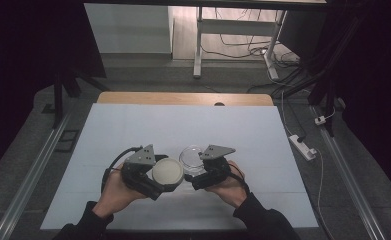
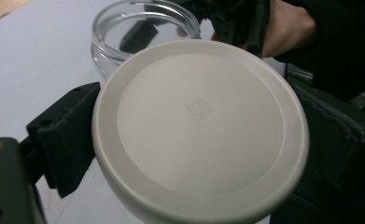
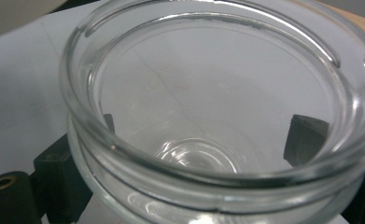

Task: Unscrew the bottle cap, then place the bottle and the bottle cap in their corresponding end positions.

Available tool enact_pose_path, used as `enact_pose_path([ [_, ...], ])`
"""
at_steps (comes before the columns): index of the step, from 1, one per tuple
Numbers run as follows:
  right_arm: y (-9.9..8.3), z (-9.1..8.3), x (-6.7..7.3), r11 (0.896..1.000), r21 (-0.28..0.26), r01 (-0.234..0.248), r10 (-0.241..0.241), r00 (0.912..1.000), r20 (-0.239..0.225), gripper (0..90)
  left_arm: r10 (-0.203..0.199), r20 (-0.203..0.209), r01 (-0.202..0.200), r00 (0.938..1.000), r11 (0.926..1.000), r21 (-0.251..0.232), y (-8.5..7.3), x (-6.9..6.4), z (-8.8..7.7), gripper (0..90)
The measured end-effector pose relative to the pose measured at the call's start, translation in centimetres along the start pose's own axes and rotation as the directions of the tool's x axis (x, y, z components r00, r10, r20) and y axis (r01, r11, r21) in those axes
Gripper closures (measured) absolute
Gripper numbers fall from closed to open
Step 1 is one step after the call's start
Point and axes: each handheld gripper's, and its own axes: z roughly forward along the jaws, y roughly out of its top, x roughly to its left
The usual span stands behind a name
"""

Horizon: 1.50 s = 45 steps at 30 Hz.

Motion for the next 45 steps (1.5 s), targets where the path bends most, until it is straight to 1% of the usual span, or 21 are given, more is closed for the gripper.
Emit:
enact_pose_path([
  [4,0.2,0.0,-0.3,1.000,-0.004,-0.004,0.004,1.0000,0.007,7.0,-0.002,0.018,0.002,0.9998,1.0000,0.001,-0.4,-0.2,0.3,8.1],
  [9,0.4,-0.1,-0.7,1.000,-0.013,-0.011,0.012,0.9998,0.016,7.0,-0.014,0.045,0.014,0.9989,0.9999,-0.009,-1.0,-0.2,0.5,8.1],
  [11,0.4,-0.2,-0.7,1.000,-0.014,-0.012,0.012,0.9998,0.017,7.0,-0.015,0.049,0.016,0.9987,0.9998,-0.010,-1.2,-0.2,0.7,8.1],
  [23,1.1,0.0,-1.6,0.999,-0.030,-0.032,0.033,0.9989,0.033,7.0,0.008,0.042,-0.008,0.9991,1.0000,0.004,-1.8,-0.5,1.4,8.1],
  [25,1.3,0.2,-1.9,0.998,-0.036,-0.041,0.043,0.9984,0.037,7.0,0.009,0.041,-0.010,0.9991,0.9999,0.006,-1.8,-0.5,1.5,8.1],
  [27,1.3,0.2,-2.0,0.998,-0.037,-0.041,0.043,0.9982,0.041,7.0,0.010,0.038,-0.010,0.9992,0.9999,0.008,-1.9,-0.6,1.7,8.1],
  [31,1.5,0.5,-2.3,0.998,-0.040,-0.044,0.045,0.9980,0.043,7.0,0.011,0.037,-0.012,0.9992,0.9995,0.027,-2.1,-0.6,2.2,8.1],
  [34,1.7,0.8,-2.5,0.998,-0.040,-0.045,0.047,0.9977,0.049,7.0,0.022,0.028,-0.023,0.9994,0.9988,0.043,-2.2,-0.7,2.6,8.1],
  [41,2.1,1.4,-3.0,0.998,-0.043,-0.050,0.052,0.9969,0.059,7.0,0.011,0.018,-0.012,0.9998,0.9994,0.033,-2.5,-0.5,3.4,8.1],
  [43,2.2,1.6,-3.2,0.998,-0.044,-0.053,0.055,0.9965,0.062,7.0,0.011,0.017,-0.012,0.9998,0.9994,0.031,-2.6,-0.6,3.6,8.1],
  [45,2.3,1.9,-3.5,0.997,-0.045,-0.057,0.060,0.9957,0.071,7.0,0.019,0.017,-0.020,0.9997,0.9990,0.039,-2.6,-0.6,3.9,8.1],
])
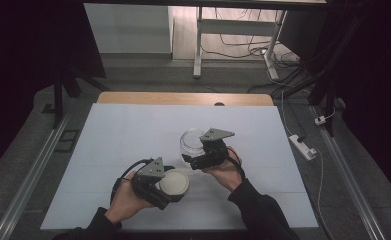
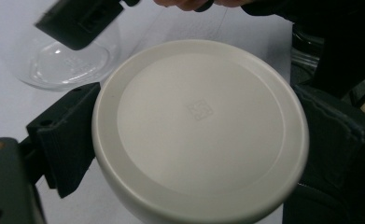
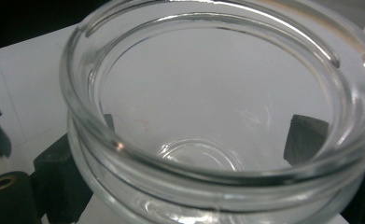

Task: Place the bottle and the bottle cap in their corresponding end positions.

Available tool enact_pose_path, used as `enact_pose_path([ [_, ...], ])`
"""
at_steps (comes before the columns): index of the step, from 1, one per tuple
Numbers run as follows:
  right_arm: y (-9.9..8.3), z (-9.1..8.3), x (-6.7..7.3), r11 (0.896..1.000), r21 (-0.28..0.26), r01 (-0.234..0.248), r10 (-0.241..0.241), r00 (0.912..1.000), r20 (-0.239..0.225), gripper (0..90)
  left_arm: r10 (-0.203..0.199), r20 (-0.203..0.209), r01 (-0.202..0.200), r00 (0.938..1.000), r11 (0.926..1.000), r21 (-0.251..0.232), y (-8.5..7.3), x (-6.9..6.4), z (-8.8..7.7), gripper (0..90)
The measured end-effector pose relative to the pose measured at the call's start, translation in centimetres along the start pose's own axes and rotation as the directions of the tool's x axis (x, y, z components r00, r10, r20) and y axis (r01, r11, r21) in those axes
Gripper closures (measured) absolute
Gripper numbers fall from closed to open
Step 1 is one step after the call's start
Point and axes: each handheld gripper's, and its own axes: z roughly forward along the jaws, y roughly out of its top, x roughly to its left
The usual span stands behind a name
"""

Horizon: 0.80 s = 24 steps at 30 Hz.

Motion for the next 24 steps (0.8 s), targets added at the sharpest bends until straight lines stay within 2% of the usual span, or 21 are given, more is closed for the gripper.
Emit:
enact_pose_path([
  [11,-0.1,1.2,-1.7,1.000,0.006,-0.018,0.018,0.9989,0.044,7.0,-0.001,0.002,0.001,1.0000,1.0000,0.002,-0.2,0.3,1.6,8.1],
  [20,0.3,2.3,-2.7,0.999,0.008,-0.031,0.030,0.9978,0.059,7.0,-0.008,-0.010,0.008,0.9999,1.0000,0.006,-0.5,1.0,3.1,8.1],
  [24,0.5,2.8,-3.0,0.999,0.011,-0.030,0.029,0.9976,0.063,7.0,0.003,-0.023,-0.002,0.9997,0.9999,0.010,-0.8,1.4,3.8,8.1],
])
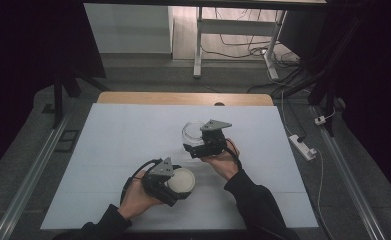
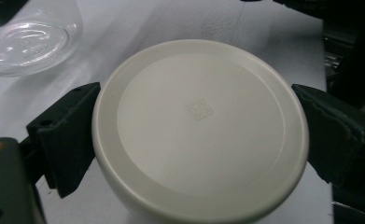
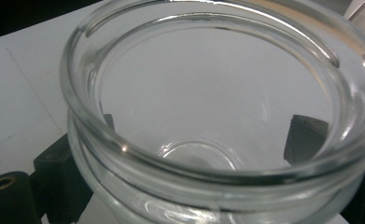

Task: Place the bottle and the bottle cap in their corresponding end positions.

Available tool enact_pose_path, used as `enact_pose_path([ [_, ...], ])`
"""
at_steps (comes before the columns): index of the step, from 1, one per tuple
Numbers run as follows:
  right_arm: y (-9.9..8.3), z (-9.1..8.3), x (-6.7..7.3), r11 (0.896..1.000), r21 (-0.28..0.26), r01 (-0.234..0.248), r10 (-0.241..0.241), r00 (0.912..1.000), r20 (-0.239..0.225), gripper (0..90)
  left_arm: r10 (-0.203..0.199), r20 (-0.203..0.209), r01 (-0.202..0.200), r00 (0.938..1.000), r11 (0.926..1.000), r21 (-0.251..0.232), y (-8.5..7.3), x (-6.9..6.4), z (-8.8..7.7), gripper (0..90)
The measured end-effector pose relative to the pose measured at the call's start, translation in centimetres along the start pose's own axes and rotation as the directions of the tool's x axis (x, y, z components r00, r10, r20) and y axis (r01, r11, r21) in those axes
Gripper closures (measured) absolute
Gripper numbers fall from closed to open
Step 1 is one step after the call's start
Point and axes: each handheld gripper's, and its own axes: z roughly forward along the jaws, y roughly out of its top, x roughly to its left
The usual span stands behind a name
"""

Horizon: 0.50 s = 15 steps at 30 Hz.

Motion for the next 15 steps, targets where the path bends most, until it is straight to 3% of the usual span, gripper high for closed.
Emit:
enact_pose_path([
  [4,0.3,0.6,-0.3,1.000,0.007,-0.002,0.002,1.0000,0.009,7.0,-0.022,-0.003,0.022,0.9998,0.9997,0.008,-0.2,0.4,0.9,8.1],
  [15,1.0,2.9,-1.2,1.000,0.018,-0.005,0.004,0.9998,0.020,7.0,-0.034,-0.029,0.035,0.9990,0.9992,0.019,-0.8,1.0,2.5,8.1],
])
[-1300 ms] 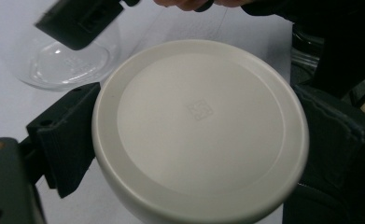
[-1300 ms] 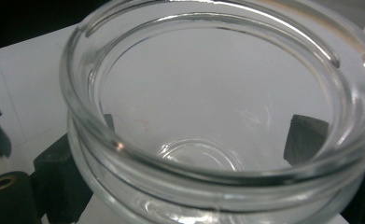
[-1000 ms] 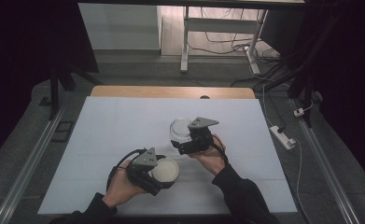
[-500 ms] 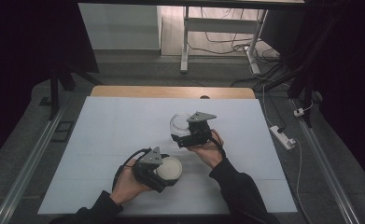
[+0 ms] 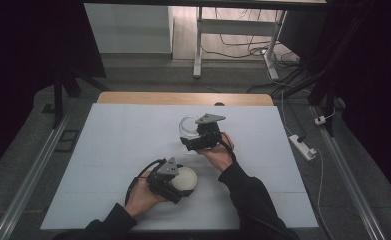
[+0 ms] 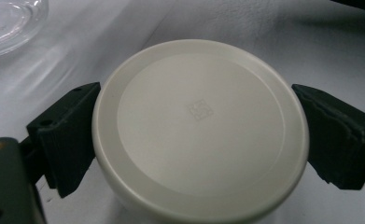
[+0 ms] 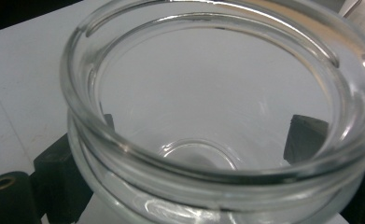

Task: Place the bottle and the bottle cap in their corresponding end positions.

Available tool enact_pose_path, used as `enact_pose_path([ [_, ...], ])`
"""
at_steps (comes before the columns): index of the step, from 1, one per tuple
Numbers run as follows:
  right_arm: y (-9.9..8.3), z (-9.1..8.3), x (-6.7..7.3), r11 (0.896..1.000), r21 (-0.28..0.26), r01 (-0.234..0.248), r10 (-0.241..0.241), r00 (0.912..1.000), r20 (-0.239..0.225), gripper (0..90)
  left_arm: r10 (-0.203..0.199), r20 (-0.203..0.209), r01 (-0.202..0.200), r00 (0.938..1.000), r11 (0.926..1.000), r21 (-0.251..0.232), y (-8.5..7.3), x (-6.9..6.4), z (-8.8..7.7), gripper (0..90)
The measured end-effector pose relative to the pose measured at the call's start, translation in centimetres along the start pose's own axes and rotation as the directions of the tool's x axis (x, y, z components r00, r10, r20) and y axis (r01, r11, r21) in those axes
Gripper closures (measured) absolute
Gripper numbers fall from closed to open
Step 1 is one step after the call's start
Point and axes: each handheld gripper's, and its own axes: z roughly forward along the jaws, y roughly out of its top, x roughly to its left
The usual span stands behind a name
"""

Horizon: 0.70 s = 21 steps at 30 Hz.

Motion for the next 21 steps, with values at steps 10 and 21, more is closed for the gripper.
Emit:
enact_pose_path([
  [10,0.0,1.9,0.1,1.000,0.026,0.015,-0.016,0.9999,0.005,7.0,-0.006,-0.003,0.006,1.0000,0.9998,0.019,-0.3,0.4,1.3,8.1],
  [21,-0.1,3.5,-0.1,0.999,0.044,0.026,-0.026,0.9995,0.018,7.0,-0.023,-0.020,0.024,0.9995,0.9983,0.053,-0.3,0.7,2.3,8.0],
])
